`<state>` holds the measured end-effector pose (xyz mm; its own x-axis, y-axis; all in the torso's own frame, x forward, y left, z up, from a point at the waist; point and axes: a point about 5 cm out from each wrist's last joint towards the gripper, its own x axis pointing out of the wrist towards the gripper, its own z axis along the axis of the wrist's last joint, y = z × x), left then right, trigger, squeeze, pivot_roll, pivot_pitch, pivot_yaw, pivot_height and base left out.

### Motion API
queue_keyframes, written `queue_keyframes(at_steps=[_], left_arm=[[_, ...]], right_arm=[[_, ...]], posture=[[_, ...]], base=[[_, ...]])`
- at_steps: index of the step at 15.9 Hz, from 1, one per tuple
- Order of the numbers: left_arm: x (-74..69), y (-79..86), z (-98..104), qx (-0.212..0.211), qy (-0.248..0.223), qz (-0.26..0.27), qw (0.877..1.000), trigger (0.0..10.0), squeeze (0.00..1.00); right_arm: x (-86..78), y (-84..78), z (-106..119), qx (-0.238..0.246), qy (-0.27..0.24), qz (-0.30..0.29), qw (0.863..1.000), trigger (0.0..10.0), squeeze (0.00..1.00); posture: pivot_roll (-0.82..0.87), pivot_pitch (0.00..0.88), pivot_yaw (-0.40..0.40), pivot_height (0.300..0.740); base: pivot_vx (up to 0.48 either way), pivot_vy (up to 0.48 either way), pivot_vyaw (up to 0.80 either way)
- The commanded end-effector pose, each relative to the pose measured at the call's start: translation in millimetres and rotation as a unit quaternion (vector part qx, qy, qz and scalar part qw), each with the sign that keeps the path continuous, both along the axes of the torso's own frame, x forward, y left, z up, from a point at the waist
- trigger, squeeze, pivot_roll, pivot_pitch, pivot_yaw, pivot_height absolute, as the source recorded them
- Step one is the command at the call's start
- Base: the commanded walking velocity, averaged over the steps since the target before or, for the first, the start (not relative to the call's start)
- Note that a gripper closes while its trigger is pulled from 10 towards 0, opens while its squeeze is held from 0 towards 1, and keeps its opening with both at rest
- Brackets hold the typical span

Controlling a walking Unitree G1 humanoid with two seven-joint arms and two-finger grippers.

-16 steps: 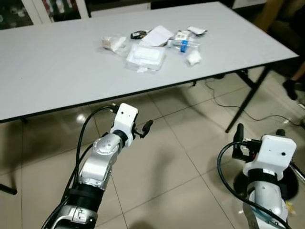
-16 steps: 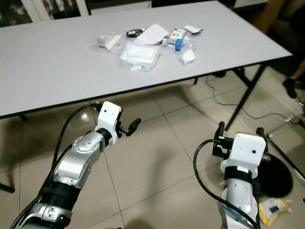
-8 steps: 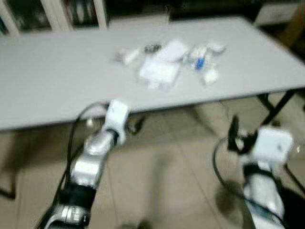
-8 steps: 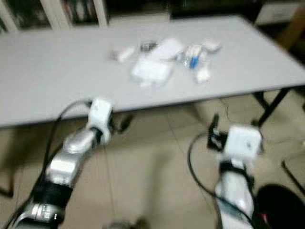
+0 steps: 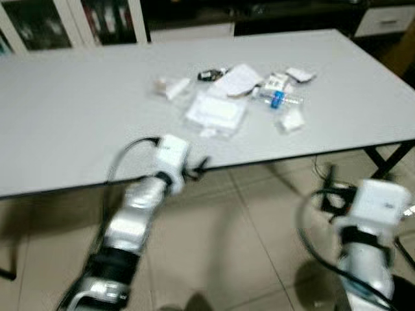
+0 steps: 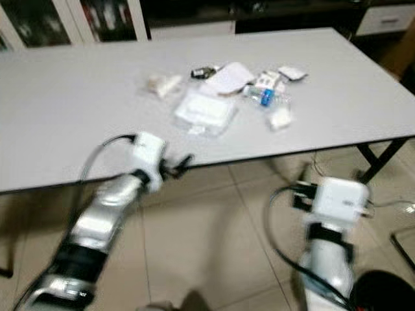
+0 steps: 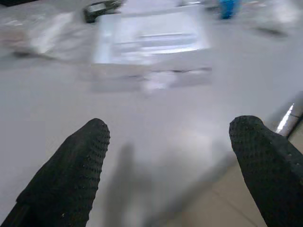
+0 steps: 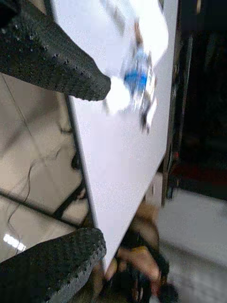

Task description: Picking trash to rubbish bin

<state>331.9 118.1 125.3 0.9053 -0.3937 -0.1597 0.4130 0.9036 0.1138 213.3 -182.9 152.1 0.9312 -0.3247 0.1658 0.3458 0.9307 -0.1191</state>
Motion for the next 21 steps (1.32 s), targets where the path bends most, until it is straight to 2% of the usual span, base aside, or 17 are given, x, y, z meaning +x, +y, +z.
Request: queue_keyframes(at_steps=[1, 7, 12, 15, 21], left_arm=[[1.0, -9.2, 4, -0.001, -0.007, -0.013, 1.000, 10.0, 0.00], [1.8, -6.6, 4, 0.002, -0.010, -0.006, 1.000, 10.0, 0.00], [2.7, -4.0, 8, 0.000, -0.018, -0.001, 1.000, 10.0, 0.00], [2.1, -1.2, 9, 0.003, -0.019, 0.000, 1.000, 10.0, 0.00], [0.2, 3.5, 10, 0.007, -0.020, 0.001, 1.000, 10.0, 0.00]], right_arm=[[-2.2, -8.1, -2, -0.010, 0.010, -0.018, 1.000, 10.0, 0.00], [2.3, -11.0, -5, -0.001, 0.025, -0.026, 0.999, 10.0, 0.00], [11.0, -26.2, -12, 0.033, 0.061, -0.035, 0.997, 10.0, 0.00], [14.5, -32.5, -12, 0.044, 0.064, -0.038, 0.996, 10.0, 0.00], [24.0, -36.7, -12, 0.053, 0.073, -0.020, 0.996, 10.0, 0.00]], posture=[[0.10, 0.118, 0.003, 0.740], [0.11, 0.119, 0.002, 0.740], [0.12, 0.130, 0.009, 0.740], [0.13, 0.137, 0.012, 0.740], [0.16, 0.152, 0.020, 0.740]], base=[[0.480, 0.000, 0.00], [0.480, 0.000, 0.00], [0.000, 0.000, 0.00], [0.000, 0.000, 0.00], [0.000, 0.000, 0.00]])
